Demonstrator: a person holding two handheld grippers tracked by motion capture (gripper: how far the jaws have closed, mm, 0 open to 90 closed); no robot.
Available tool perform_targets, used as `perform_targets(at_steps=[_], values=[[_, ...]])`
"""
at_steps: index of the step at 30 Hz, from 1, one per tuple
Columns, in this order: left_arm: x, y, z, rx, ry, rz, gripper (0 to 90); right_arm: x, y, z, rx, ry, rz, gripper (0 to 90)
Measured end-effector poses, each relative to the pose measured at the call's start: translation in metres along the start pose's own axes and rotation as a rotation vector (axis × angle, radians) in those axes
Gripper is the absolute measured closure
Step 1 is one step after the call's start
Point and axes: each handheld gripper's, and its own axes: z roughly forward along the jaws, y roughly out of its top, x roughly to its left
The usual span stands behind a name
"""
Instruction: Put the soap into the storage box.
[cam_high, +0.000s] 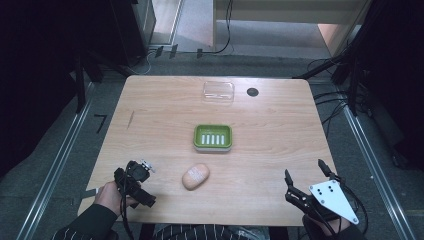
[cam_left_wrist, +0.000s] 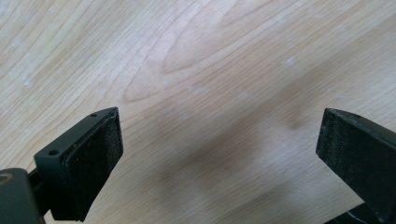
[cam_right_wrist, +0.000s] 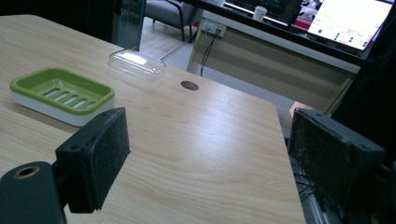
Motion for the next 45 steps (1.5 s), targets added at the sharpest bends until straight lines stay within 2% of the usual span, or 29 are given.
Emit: perform_targets(at_steps=[3,16,17,24,29,35,45], values=[[-0.003,0.004,-0.002,-0.008,-0.003,0.017,0.9,0.001,0.000,0.000,0.002,0.000,-0.002,13.4],[-0.016,0.024,-0.009,-0.050,-0.004,0.038,0.1,0.000,0.000,0.000,0.005,-0.001,0.006,13.4],[-0.018,0.027,-0.010,-0.047,-0.005,0.055,0.0,0.000,0.000,0.000,0.004,-0.002,0.000,13.4],[-0.025,0.036,-0.011,-0.065,-0.013,0.064,0.0,0.000,0.000,0.001,0.003,-0.002,-0.002,13.4],[-0.028,0.046,-0.012,-0.060,-0.015,0.069,0.0,0.000,0.000,0.000,0.001,-0.003,-0.003,13.4],[-0.038,0.063,-0.013,-0.055,-0.029,0.099,0.0,0.000,0.000,0.000,0.006,-0.001,0.000,13.4],[-0.046,0.080,-0.010,-0.061,-0.038,0.110,0.0,0.000,0.000,0.000,0.006,-0.001,0.000,13.4]])
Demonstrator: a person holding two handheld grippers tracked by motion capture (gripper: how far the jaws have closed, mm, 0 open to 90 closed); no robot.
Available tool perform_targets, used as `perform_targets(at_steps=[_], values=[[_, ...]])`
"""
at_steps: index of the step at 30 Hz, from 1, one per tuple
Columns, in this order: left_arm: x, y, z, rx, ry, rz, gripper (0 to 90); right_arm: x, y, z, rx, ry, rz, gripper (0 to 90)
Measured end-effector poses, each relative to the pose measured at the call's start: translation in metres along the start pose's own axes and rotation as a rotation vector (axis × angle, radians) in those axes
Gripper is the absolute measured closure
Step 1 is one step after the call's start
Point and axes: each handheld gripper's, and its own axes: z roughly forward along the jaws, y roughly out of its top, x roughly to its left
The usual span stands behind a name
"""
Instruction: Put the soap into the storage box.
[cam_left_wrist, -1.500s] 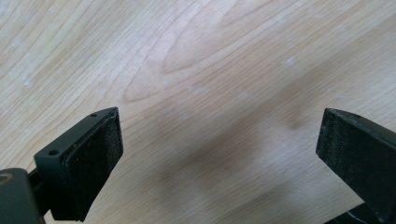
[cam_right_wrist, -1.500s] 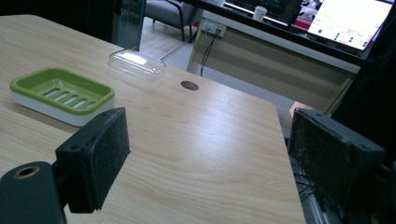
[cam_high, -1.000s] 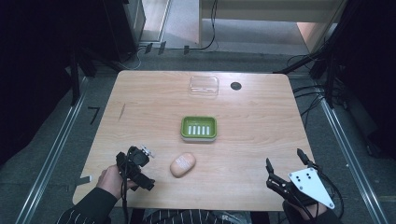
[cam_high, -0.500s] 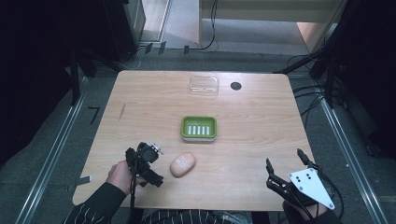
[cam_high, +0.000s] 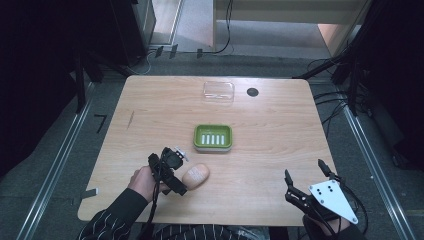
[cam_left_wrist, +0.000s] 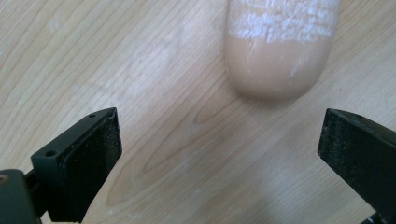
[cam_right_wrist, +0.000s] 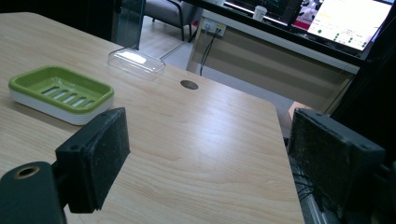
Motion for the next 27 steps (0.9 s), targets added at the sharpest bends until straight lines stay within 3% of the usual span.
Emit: perform_targets(at_steps=[11,18,27], values=[[-0.007,0.021,0.009,0.005,-0.020,0.022,0.0,0.000,0.000,0.000,0.001,0.000,-0.001,13.4],[-0.012,0.032,0.016,0.001,-0.069,0.046,0.0,0.000,0.000,0.000,-0.001,0.000,-0.001,13.4],[-0.017,0.044,0.023,0.008,-0.075,0.065,0.0,0.000,0.000,0.000,0.000,0.001,0.003,13.4]])
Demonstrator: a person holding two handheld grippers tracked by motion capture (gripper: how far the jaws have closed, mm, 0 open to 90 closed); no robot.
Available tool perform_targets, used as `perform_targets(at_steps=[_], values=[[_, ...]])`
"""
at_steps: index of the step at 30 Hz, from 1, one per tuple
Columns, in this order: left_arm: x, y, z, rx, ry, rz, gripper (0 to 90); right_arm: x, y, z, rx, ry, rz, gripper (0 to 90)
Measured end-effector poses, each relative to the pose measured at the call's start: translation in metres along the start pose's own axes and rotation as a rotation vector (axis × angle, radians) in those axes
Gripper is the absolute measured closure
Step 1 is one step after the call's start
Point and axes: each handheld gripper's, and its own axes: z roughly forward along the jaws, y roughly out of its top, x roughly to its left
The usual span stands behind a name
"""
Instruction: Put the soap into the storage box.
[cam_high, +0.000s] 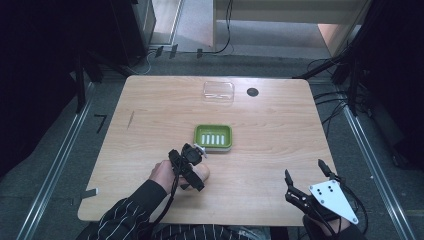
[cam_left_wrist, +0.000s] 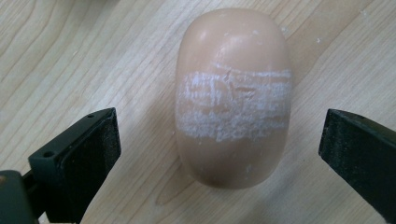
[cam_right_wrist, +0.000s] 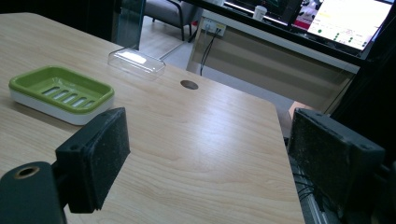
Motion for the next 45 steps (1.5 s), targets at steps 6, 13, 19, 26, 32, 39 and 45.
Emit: perform_targets(at_steps=[6,13,19,26,32,39,45], values=[[0.000,0.007,0.006,0.012,-0.008,0.003,0.0,0.000,0.000,0.000,0.001,0.002,0.002,13.4],[-0.002,0.013,0.012,0.033,-0.007,0.016,0.0,0.000,0.000,0.001,-0.001,0.002,0.001,13.4],[-0.002,0.016,0.015,0.033,-0.021,0.017,0.2,0.000,0.000,0.000,0.000,0.002,0.004,13.4],[0.000,0.014,0.020,0.040,-0.017,0.008,15.0,0.000,0.000,0.001,0.000,0.004,-0.001,13.4],[-0.001,0.013,0.018,0.025,0.000,0.010,22.8,0.000,0.000,0.001,-0.001,0.003,0.004,13.4],[-0.002,0.011,0.016,0.005,-0.001,0.012,33.3,0.000,0.000,0.000,-0.003,-0.003,0.004,13.4],[-0.001,0.011,0.015,0.012,-0.002,0.025,33.7,0.000,0.000,0.001,0.000,0.002,0.003,13.4]])
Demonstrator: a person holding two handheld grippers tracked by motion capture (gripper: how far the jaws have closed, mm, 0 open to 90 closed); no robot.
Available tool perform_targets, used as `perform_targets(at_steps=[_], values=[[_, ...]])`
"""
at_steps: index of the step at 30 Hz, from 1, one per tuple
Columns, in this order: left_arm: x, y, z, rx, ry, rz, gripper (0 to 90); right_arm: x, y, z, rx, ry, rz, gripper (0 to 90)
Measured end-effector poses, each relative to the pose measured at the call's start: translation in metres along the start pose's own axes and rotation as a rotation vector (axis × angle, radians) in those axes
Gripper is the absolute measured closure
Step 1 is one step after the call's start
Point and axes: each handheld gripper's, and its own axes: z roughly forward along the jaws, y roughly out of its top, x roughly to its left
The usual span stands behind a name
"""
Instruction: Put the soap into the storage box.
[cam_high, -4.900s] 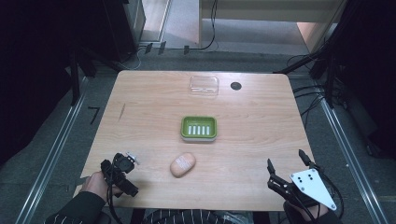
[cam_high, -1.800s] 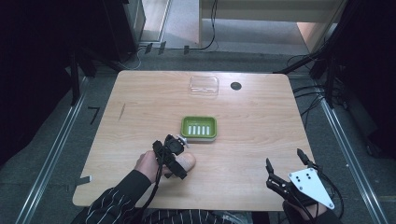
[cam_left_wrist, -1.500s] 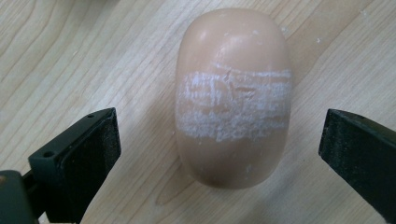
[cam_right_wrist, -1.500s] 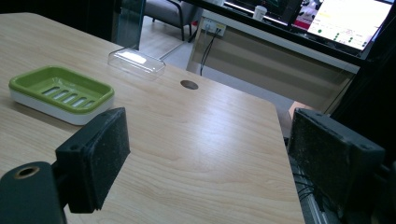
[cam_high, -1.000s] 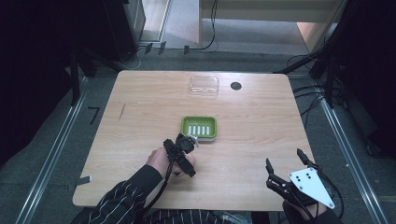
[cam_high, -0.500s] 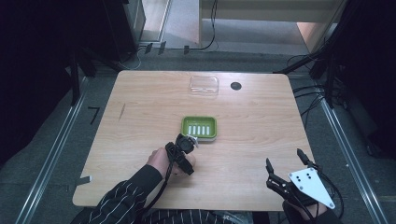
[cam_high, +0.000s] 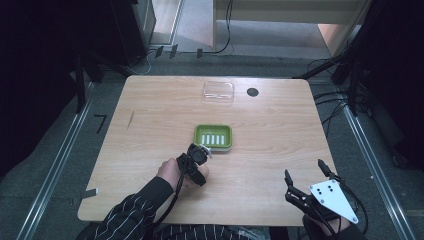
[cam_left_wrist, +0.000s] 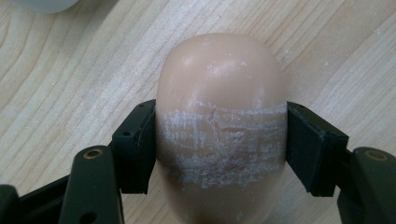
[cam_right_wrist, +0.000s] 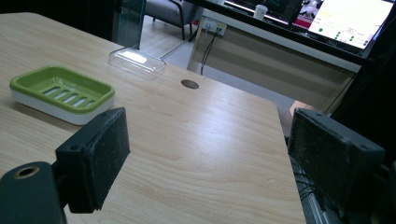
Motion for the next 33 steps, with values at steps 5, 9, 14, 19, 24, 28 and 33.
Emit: perform_targets(at_steps=[5,9,14,19,24,28,33], values=[[0.002,-0.001,0.000,0.001,-0.010,0.008,33.7,0.000,0.000,0.000,-0.003,-0.003,0.002,13.4],[0.003,-0.002,-0.001,0.008,-0.010,0.020,33.7,0.000,0.000,0.000,-0.002,-0.001,0.005,13.4],[0.003,-0.002,-0.007,-0.005,-0.001,0.029,33.7,-0.001,0.000,0.000,-0.006,-0.002,0.002,13.4],[0.003,-0.002,-0.012,-0.006,-0.009,0.055,33.7,-0.001,0.000,0.000,-0.004,-0.001,0.004,13.4],[0.001,-0.003,-0.016,-0.015,-0.011,0.090,33.7,0.000,0.000,0.000,-0.004,0.000,0.002,13.4],[0.002,0.000,-0.018,-0.012,-0.002,0.115,33.7,0.000,0.000,0.000,-0.004,-0.002,0.003,13.4],[0.004,0.004,-0.019,-0.015,-0.005,0.151,33.7,0.000,0.000,0.000,-0.004,-0.001,0.001,13.4]])
